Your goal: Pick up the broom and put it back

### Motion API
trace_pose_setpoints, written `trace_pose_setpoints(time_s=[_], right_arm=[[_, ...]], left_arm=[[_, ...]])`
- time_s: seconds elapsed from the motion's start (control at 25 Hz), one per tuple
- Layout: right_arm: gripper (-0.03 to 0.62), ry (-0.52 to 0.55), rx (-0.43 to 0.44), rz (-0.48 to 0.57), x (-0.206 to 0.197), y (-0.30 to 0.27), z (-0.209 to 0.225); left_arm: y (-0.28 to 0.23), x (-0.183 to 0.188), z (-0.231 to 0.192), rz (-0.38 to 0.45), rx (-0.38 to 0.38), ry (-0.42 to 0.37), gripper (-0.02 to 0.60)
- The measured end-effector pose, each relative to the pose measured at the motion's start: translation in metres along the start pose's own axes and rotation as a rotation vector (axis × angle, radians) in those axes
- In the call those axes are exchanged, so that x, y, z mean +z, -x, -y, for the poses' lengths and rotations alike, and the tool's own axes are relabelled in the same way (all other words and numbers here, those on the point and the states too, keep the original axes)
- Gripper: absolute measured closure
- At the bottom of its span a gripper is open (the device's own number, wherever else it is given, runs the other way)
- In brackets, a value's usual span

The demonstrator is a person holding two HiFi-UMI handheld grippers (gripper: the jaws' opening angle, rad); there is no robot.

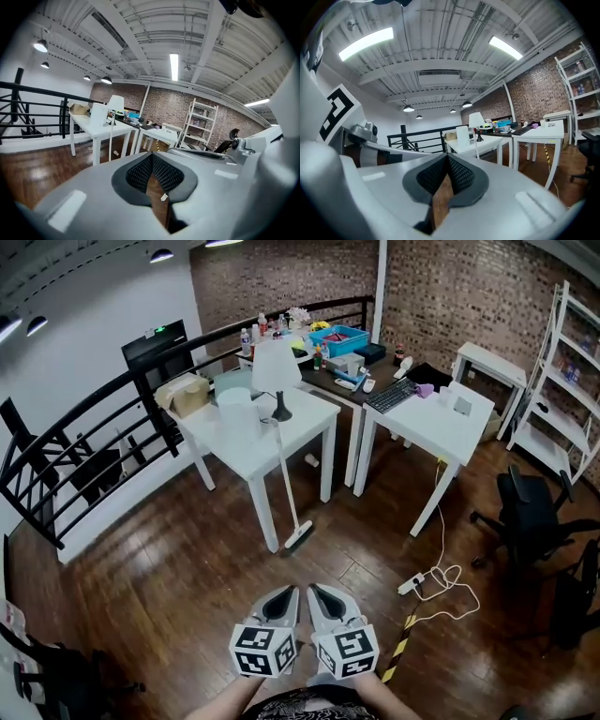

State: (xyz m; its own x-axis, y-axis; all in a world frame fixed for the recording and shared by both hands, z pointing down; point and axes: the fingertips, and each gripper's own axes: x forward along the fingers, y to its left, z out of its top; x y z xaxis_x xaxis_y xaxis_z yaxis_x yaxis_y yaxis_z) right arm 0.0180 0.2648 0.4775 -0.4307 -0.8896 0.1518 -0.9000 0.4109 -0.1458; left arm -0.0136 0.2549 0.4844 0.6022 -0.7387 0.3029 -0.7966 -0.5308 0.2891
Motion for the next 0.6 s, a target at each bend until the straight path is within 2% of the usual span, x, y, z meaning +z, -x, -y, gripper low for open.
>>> trace_pose_setpoints(time_s=[0.24,0.6], right_arm=[[0.588,-0.025,0.023,-0.003,0.012,-0.027,0.053],[0.588,-0.014,0.082,-0.002,0.021,-0.066,0.096]], left_arm=[[-0.057,0.019,0.006,-0.014,0.017,-0.018,0.578],[-0.106,0.03,-0.008,-0.009,0.079,-0.002,0.577]])
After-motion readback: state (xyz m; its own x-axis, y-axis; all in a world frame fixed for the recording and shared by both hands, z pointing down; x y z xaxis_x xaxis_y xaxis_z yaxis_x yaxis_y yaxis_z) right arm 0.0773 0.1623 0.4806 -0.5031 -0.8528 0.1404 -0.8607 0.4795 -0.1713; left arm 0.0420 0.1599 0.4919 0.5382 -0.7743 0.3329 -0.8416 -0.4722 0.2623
